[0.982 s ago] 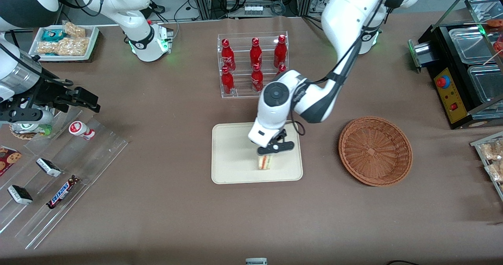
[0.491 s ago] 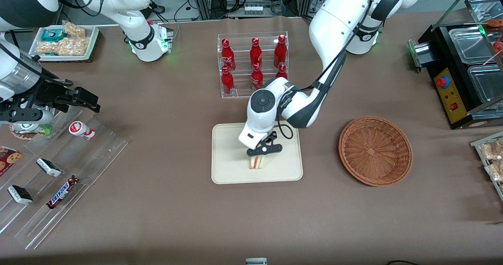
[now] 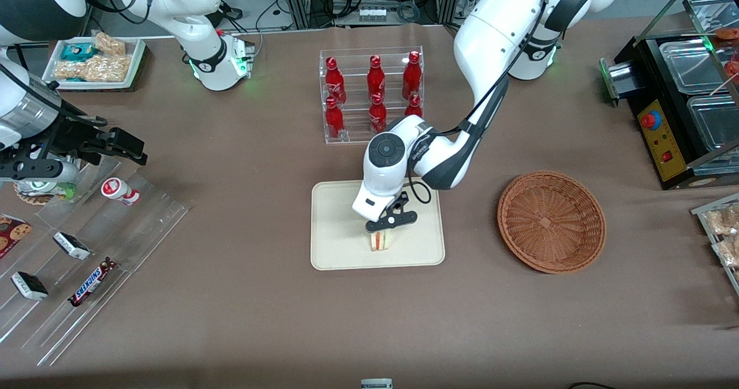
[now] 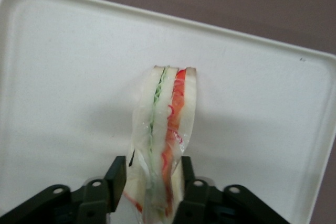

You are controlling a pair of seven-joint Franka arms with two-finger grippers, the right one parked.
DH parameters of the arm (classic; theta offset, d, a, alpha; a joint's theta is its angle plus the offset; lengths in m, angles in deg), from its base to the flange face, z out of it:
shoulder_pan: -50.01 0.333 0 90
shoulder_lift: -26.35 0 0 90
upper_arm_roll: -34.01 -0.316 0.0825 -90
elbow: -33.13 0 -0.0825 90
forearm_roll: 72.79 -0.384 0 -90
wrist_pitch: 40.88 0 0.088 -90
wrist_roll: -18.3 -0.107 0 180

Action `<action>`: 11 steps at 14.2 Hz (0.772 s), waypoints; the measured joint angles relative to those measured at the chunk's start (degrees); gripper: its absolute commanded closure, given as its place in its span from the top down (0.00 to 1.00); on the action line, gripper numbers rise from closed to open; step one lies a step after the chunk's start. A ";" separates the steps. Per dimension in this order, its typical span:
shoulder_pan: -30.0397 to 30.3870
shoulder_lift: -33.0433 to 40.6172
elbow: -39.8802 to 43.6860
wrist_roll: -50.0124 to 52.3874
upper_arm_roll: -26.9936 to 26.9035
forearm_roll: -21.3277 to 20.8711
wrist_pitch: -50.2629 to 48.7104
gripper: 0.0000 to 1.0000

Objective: Place sandwich from basket to tray

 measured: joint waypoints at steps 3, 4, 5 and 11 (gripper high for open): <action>0.21 4.24 2.02 0.10 -0.18 -0.01 -3.70 1.00; 0.25 6.83 2.19 0.10 -0.40 -0.02 -5.95 1.00; 0.41 9.55 2.15 0.10 -0.63 -0.03 -8.88 1.00; 8.25 19.47 -0.39 -4.67 -1.06 -0.05 -22.54 1.00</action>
